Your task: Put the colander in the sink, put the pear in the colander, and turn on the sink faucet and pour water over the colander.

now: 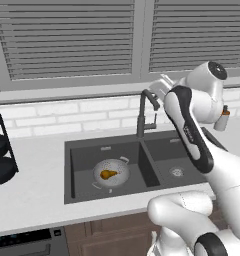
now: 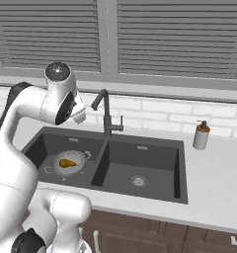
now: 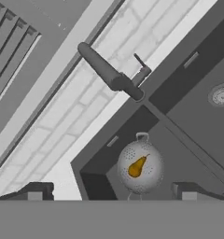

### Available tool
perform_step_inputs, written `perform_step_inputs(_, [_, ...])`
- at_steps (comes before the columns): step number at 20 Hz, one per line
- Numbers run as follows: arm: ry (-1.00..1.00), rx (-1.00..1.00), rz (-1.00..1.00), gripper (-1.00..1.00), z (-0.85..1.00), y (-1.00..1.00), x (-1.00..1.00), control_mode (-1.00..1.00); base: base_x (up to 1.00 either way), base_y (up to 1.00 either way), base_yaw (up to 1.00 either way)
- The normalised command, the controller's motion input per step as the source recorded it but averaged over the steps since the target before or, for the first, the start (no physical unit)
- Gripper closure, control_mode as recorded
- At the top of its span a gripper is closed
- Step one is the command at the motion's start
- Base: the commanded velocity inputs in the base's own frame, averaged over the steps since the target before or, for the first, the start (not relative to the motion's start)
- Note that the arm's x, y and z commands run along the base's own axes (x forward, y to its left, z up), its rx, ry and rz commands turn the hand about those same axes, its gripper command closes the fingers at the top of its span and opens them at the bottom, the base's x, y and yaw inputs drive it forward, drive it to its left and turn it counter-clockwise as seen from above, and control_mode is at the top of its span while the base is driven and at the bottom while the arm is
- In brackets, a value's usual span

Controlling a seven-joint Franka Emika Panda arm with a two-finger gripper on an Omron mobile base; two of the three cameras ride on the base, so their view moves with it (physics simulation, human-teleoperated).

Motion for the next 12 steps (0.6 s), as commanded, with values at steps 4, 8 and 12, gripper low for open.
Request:
perform_step_inputs(4, [-0.01, 0.18, 0.16, -1.0, 0.04, -0.64, 0.22, -1.0, 0.0, 0.0, 0.0])
perform_step_inputs(8, [0.03, 0.06, 0.15, -1.0, 0.0, -0.47, 0.74, -1.0, 0.0, 0.0, 0.0])
perform_step_inputs(12, [0.17, 0.0, 0.14, -1.0, -0.03, -0.09, 0.83, -1.0, 0.0, 0.0, 0.0])
